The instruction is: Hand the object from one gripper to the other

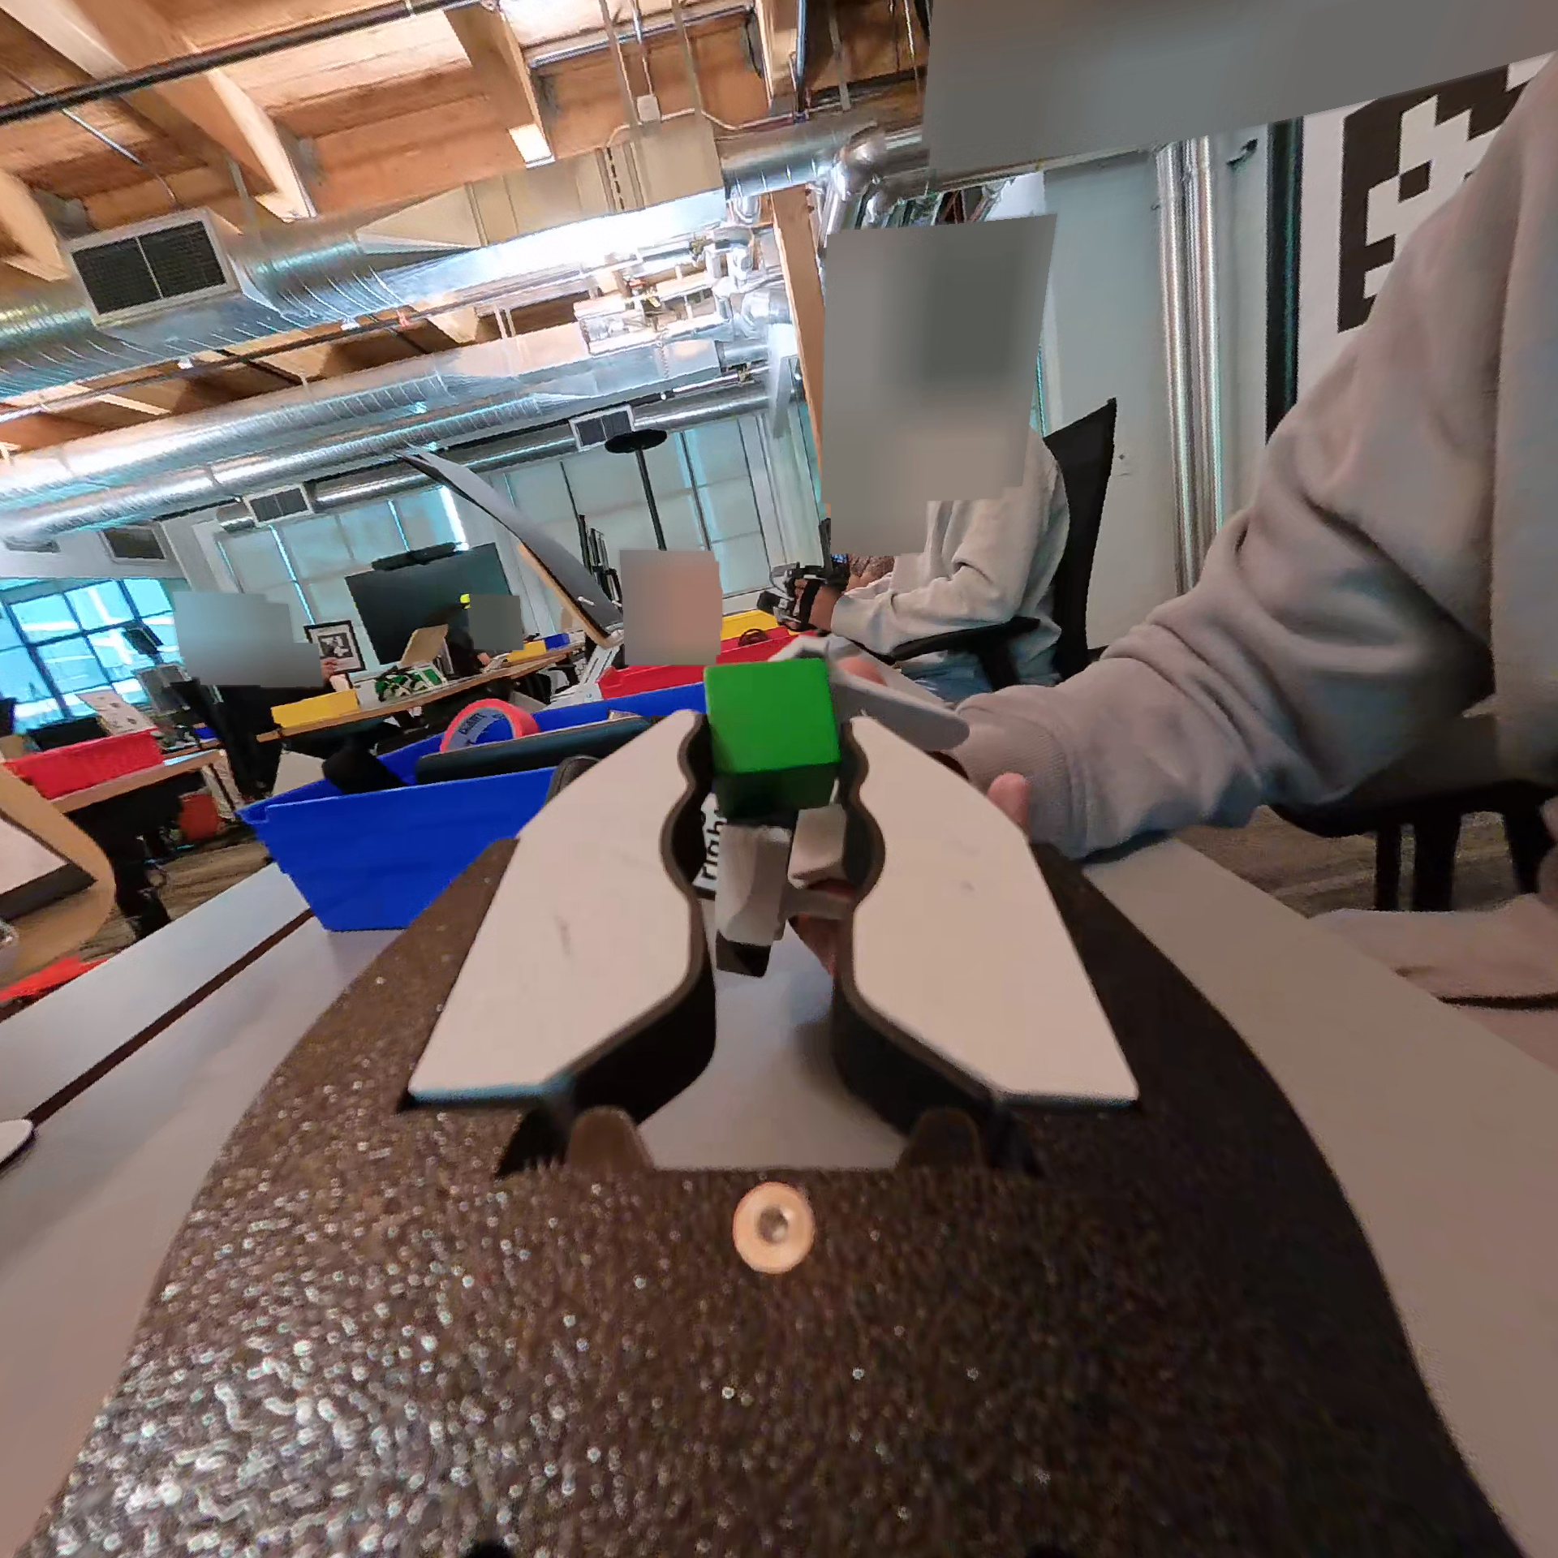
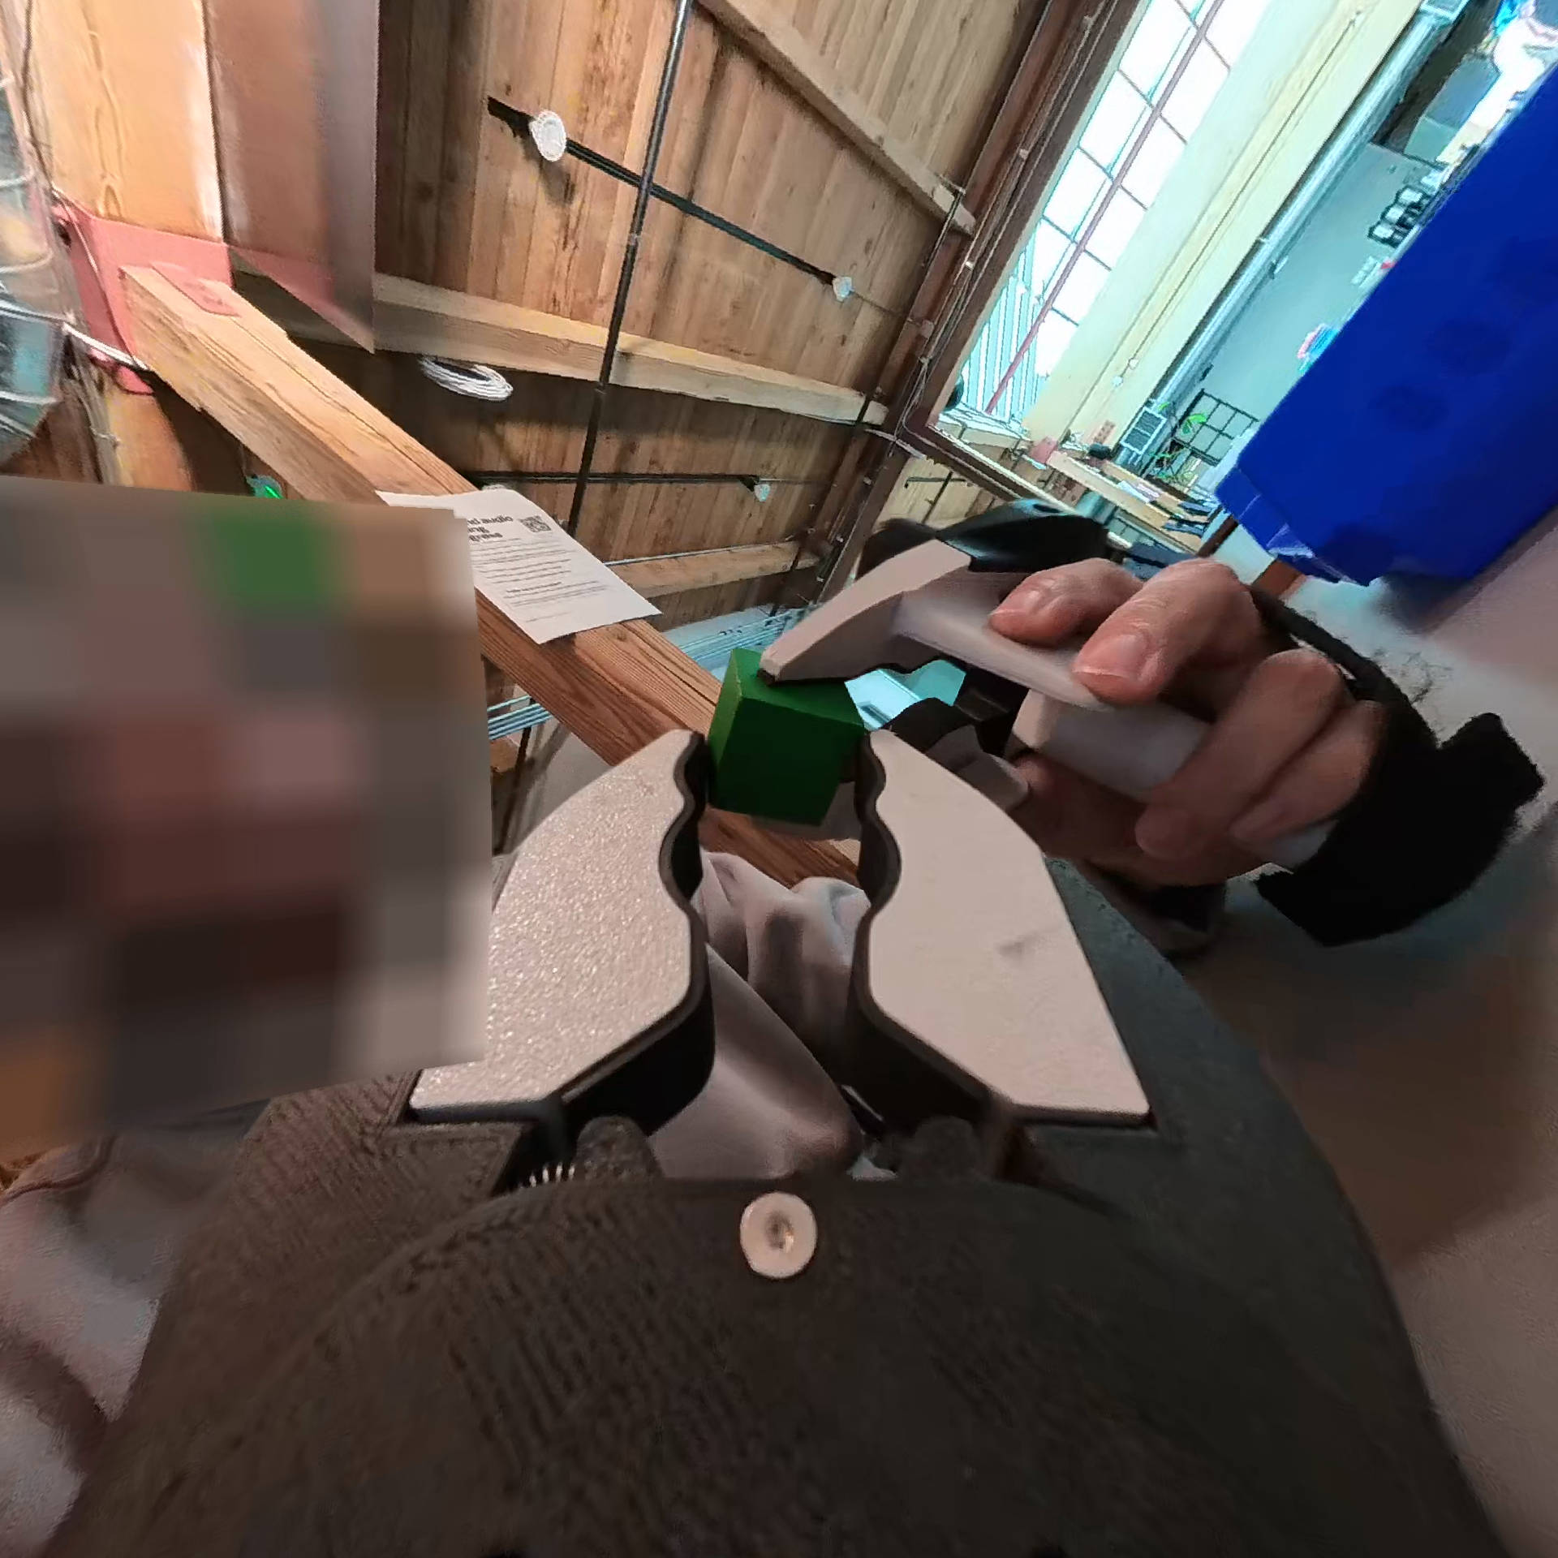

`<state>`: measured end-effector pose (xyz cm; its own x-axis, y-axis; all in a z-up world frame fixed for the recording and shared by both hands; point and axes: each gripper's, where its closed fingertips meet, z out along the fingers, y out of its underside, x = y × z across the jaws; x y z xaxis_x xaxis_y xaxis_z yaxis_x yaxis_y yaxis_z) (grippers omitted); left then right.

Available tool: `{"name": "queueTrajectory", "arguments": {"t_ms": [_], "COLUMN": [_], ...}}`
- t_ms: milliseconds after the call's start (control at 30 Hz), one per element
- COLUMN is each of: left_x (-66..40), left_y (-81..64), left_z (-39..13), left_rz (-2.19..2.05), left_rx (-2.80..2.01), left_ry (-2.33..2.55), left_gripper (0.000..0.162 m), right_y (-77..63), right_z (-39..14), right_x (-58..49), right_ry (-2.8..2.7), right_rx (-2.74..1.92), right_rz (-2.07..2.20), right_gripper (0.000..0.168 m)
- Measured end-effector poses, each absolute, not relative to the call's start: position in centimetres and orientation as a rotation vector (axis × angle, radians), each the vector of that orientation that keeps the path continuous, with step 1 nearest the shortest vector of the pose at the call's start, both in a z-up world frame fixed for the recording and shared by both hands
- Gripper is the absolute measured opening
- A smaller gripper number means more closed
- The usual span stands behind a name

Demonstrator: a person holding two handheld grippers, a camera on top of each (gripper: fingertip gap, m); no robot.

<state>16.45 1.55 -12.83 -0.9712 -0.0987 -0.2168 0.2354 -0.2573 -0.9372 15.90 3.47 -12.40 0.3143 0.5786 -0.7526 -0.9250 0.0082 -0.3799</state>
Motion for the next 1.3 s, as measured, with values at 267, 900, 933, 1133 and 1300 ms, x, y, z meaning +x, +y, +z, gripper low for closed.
{"name": "queueTrajectory", "arguments": {"t_ms": [267,900,933,1133,1300], "left_x": [20.2,23.3,23.2,22.8,22.1], "left_y": [2.4,0.9,0.9,1.3,2.8], "left_z": [-13.9,-18.6,-18.6,-18.0,-15.0], "left_rz": [-2.067,-1.741,-1.745,-1.868,-2.086], "left_rx": [-0.127,-0.779,-0.770,-0.710,-0.441], "left_ry": [1.780,2.098,2.103,2.139,1.938], "left_gripper": [0.045,0.043,0.035,0.027,0.026], "right_y": [3.1,1.0,1.2,1.9,1.6], "right_z": [-14.4,-18.3,-18.3,-17.6,-17.3], "right_x": [19.9,24.4,24.3,23.4,22.8], "right_ry": [0.443,-0.367,-0.382,-0.221,0.145], "right_rx": [-1.320,-2.034,-2.029,-1.890,-1.797], "right_rz": [0.475,-1.728,-1.729,-1.353,-0.593], "right_gripper": [0.032,0.031,0.031,0.028,0.057]}}
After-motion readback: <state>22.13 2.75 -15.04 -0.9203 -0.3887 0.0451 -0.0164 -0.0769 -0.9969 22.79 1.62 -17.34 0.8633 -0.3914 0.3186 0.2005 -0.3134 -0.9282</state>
